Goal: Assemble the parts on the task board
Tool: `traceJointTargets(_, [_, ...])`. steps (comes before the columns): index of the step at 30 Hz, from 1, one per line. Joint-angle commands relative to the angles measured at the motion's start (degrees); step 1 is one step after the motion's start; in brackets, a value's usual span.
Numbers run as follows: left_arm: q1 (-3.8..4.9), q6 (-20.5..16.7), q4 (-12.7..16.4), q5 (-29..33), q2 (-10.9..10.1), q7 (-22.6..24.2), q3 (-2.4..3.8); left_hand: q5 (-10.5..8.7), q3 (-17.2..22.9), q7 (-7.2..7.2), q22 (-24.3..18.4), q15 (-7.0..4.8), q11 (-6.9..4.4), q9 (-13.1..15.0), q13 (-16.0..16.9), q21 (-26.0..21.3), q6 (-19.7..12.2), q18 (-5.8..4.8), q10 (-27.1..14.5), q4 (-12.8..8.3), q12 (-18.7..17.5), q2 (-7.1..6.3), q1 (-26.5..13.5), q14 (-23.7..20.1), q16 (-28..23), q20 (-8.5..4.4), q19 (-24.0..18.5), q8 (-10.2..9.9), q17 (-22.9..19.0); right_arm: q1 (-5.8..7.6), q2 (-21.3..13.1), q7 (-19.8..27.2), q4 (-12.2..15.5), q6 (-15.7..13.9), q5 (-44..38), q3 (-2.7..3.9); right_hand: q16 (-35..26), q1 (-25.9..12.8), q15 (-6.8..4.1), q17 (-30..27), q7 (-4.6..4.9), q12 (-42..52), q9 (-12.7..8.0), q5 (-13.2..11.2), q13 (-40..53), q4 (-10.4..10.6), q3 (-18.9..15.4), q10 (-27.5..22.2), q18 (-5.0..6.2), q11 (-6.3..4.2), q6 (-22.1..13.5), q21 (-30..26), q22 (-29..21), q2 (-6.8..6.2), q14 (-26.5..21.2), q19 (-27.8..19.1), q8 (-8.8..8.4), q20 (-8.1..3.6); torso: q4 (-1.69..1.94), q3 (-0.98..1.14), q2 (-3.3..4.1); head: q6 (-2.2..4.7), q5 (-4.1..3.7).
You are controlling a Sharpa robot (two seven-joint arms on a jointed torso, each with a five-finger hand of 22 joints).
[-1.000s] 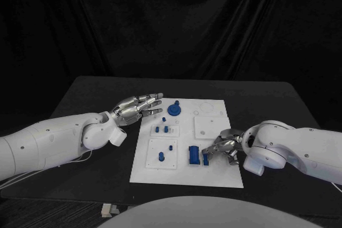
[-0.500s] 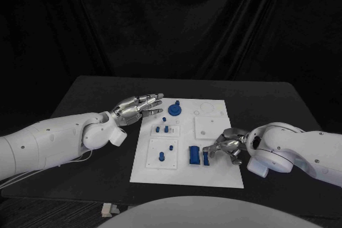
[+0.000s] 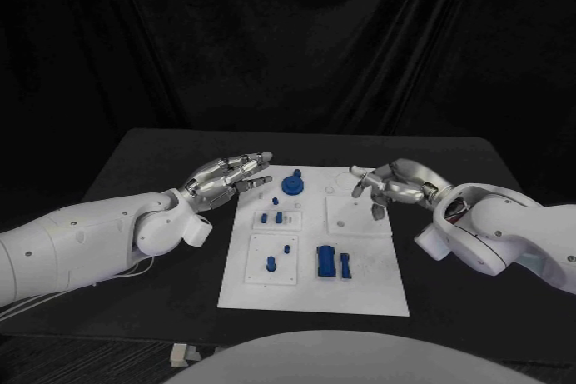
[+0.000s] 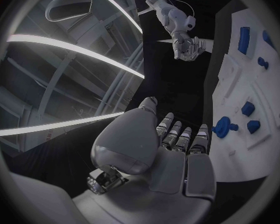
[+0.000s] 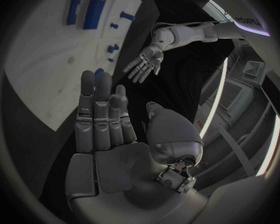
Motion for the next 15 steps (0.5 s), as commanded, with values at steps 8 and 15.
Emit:
traceJointTargets(8, [-0.07,-11.90,1.86,-6.49,-0.71,18.44,0.06,0.15,-1.70,-0.48,-1.27,-2.77,-1.78,0.21,0.18,-0.36,3.91,1.07,1.20,3.39,2.49,-1.44,0.46,-0.26,-0.27,-3.79,-0.88,0.77,-0.10,-0.13,0.23,32.19,-3.62,3.20,22.35,0.00,-34.33,2.97,15.21,-18.61,-0.25,-38.12,-12.70,-8.68,-31.21,0.35,-9.18,-38.99,-5.72,12.58,-16.25,-9.95,-38.82,2.00,-46.01,-52.21,-11.41,10.00,0.16,-0.01,-0.44,-0.01,-0.35])
traceJointTargets(15, [-0.07,-17.09,2.57,-9.69,-0.45,22.66,0.06,0.42,-2.82,-1.96,-2.50,-5.20,-3.87,0.26,0.21,-0.89,5.53,0.38,0.75,3.84,3.51,-1.63,1.46,-0.52,-0.62,-7.27,-1.65,0.66,-0.23,-1.79,0.93,43.08,-6.05,4.72,23.07,0.00,-39.07,13.46,8.32,-22.45,-6.61,-37.97,-23.14,-6.26,-45.98,0.23,-15.33,-53.83,-1.85,3.19,-23.32,-11.48,-60.00,2.15,-64.12,-66.36,-12.55,10.46,-0.08,0.17,-1.22,-0.01,-0.56])
